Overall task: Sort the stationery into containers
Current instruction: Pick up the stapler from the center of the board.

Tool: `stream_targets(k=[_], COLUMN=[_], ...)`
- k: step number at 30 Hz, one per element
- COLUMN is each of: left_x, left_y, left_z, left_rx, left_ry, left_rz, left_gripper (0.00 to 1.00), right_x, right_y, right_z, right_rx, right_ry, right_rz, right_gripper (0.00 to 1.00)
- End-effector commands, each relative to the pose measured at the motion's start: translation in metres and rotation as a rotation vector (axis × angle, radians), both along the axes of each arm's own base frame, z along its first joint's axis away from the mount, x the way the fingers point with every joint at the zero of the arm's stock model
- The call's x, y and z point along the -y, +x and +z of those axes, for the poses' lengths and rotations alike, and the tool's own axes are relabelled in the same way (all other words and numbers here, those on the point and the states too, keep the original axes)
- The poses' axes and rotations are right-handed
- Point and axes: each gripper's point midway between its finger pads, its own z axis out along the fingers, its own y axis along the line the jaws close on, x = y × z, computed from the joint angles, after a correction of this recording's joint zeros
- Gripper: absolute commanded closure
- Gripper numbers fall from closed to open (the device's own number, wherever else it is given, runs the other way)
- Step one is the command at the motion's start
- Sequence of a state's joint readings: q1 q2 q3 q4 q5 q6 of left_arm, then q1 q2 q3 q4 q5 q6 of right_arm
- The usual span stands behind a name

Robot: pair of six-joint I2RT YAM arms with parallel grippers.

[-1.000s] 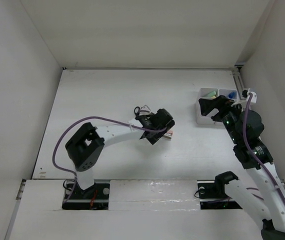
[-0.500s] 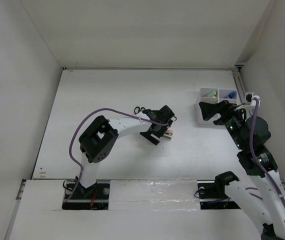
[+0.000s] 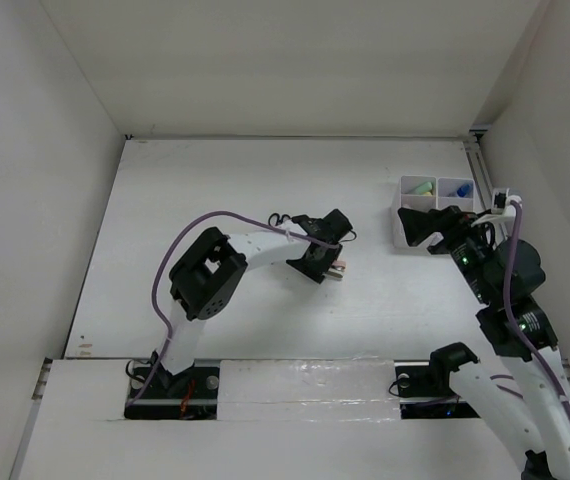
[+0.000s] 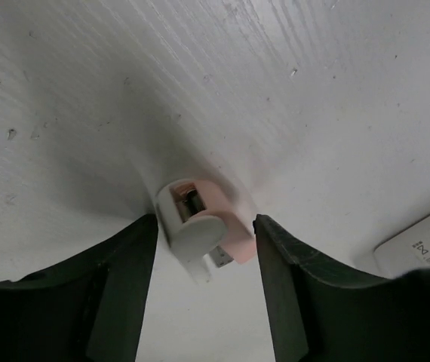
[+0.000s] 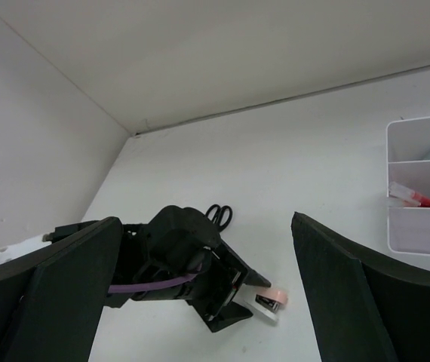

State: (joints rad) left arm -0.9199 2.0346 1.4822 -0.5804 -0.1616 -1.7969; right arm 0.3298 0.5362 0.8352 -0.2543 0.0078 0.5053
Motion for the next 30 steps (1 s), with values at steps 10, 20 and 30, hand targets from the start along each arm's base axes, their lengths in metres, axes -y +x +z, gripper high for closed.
stream_targets(k=[10, 20, 30], left_x=[-0.017, -0.018, 0.004], left_y=[0.004, 0.044, 0.020], left_z=[-0.025, 0.118, 0.216], left_rx=[-0.043, 0.482, 0.760], left_ry=[0.022, 0.025, -0.122], left_rz=[0.048, -0.224, -0.620], left_gripper=[1.00, 1.00, 1.00], right_x=[-0.003, -0.038, -0.074], right_y=[-0.010, 0.003, -0.014], right_z=[0.012, -0.030, -0.071], right_rx=[0.046, -0.065, -0.089], right_ry=[0.024, -0.016, -0.013], right_rz=[0.028, 0.196, 0.439], right_gripper=[0.00, 0.00, 0.00])
